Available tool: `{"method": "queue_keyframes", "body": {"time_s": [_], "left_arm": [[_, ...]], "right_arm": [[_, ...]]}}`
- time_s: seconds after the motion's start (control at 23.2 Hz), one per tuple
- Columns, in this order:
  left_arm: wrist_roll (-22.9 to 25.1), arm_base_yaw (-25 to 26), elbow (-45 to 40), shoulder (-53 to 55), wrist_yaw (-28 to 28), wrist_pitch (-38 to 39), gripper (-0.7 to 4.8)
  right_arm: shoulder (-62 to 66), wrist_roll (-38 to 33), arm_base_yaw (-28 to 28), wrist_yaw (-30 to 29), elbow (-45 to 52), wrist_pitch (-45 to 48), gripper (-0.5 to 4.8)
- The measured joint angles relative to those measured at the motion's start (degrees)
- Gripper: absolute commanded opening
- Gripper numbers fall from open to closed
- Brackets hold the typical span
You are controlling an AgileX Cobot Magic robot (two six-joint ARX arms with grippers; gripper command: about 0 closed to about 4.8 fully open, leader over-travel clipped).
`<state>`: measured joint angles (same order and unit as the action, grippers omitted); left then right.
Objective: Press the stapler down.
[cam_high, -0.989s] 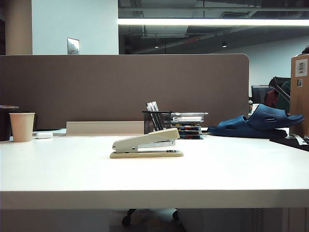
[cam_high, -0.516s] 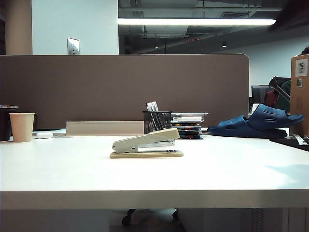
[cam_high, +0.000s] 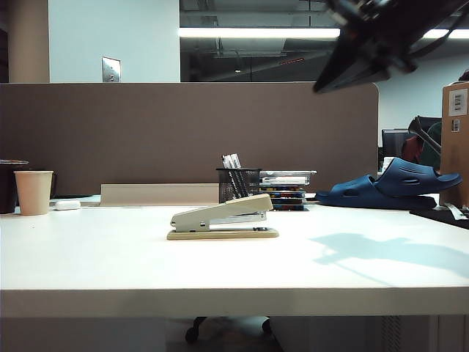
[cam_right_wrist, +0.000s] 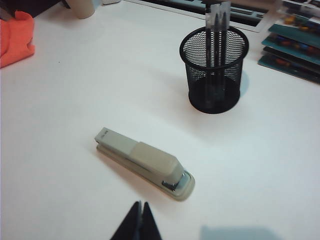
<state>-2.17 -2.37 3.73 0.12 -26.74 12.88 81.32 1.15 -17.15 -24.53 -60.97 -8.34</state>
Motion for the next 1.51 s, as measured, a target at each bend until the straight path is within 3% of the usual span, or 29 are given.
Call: {"method": "queue_keyframes", "body": {"time_s": [0.43, 0.73, 1.51], "left_arm": [[0.0, 0.0, 0.0, 0.0, 0.0, 0.04, -0.05], [0.0, 0.0, 0.0, -0.02, 0.02, 0.02, -0.05], [0.0, 0.0, 0.0, 0.0, 0.02, 0.07, -0.05]], "right_arm": [[16.41, -0.96, -2.86, -2.93, -6.27, 1.86, -0.09], [22.86, -3.45, -4.02, -4.85, -6.27, 10.27, -0.09], [28.63, -5.51, -3.96, -3.43, -6.78, 15.87, -0.09]]}}
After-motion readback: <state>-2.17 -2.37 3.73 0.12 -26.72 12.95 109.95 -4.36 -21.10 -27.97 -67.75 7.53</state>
